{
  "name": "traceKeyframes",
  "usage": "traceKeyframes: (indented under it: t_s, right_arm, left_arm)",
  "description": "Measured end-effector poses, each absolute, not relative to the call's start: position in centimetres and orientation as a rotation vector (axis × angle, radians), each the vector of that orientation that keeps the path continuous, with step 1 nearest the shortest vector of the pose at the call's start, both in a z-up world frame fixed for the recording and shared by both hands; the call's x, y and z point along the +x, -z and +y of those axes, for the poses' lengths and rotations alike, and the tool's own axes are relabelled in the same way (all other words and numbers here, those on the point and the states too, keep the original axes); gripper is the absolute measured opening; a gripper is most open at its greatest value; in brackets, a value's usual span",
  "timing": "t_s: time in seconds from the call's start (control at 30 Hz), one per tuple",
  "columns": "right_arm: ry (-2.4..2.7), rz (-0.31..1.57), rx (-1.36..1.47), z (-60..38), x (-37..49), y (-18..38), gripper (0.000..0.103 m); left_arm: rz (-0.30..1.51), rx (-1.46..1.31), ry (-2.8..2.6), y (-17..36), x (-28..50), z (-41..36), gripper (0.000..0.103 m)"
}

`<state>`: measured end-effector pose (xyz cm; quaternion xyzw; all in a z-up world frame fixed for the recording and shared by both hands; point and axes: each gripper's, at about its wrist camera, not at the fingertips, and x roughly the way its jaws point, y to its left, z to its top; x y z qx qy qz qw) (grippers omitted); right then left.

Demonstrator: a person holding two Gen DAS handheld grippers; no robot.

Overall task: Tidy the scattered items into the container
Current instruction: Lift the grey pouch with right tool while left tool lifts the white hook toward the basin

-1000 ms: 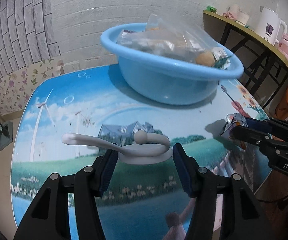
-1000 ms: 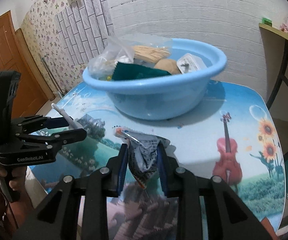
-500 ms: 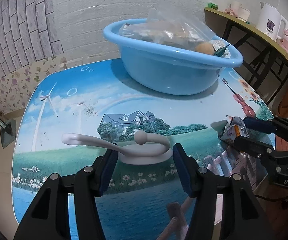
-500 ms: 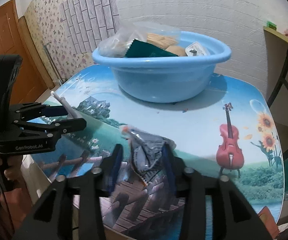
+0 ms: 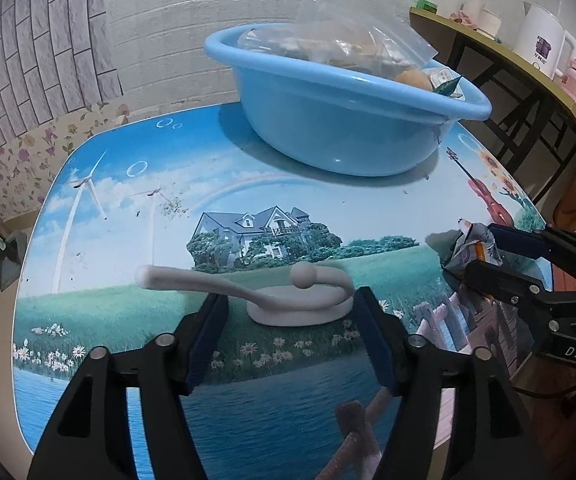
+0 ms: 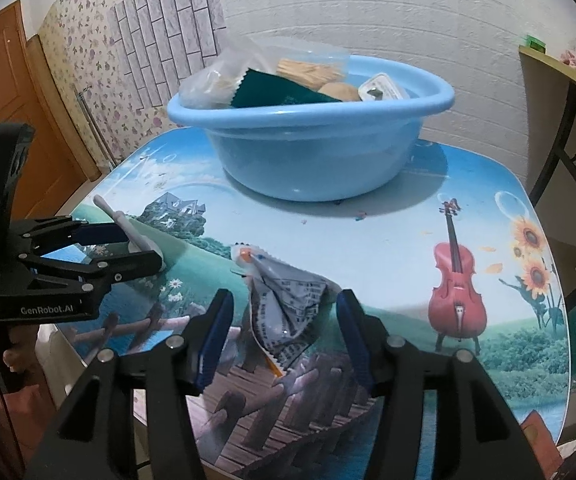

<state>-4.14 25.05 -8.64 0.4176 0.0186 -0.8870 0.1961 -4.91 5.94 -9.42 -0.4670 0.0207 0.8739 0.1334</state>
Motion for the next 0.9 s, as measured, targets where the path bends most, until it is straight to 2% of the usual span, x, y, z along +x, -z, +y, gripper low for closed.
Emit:
traceKeyframes:
  t_s: [0.2, 0.33, 0.37, 0.4, 0.47, 0.67, 0.9]
  right_arm:
    - [2.459, 0.035, 1.189, 24.8, -4.4, 9.2, 0.053]
    - [2.462, 0.045, 1.192, 24.6, -4.4, 9.6, 0.053]
    - [2.472, 0.042, 1.181, 24.6, -4.4, 9.5, 0.052]
    - [2.484, 0.036, 1.166, 24.7, -4.3, 9.4, 0.045]
    - [2.471, 0.028, 1.147, 24.9, -4.3, 9.1, 0.033]
    - [2.455, -0.007, 1.118, 25.3, -4.1, 8.5, 0.029]
    - [2.505, -0.05, 0.975, 26.1, -3.4, 5.2, 0.029]
  left_arm:
    - [0.061, -1.345, -2.542, 9.7, -5.0, 6.1, 0.079]
    - [0.06, -1.33, -2.545, 9.7, -5.0, 6.2, 0.079]
    - [0.049, -1.32, -2.545, 9.6, -4.9, 6.1, 0.071]
    - [0.041, -1.312, -2.547, 9.5, -4.9, 6.0, 0.058]
    - [0.009, -1.305, -2.539, 9.4, -4.9, 5.8, 0.049]
    - [-0.016, -1.263, -2.543, 8.7, -4.7, 5.6, 0.049]
    - [-0.027, -1.189, -2.589, 5.9, -4.5, 5.4, 0.049]
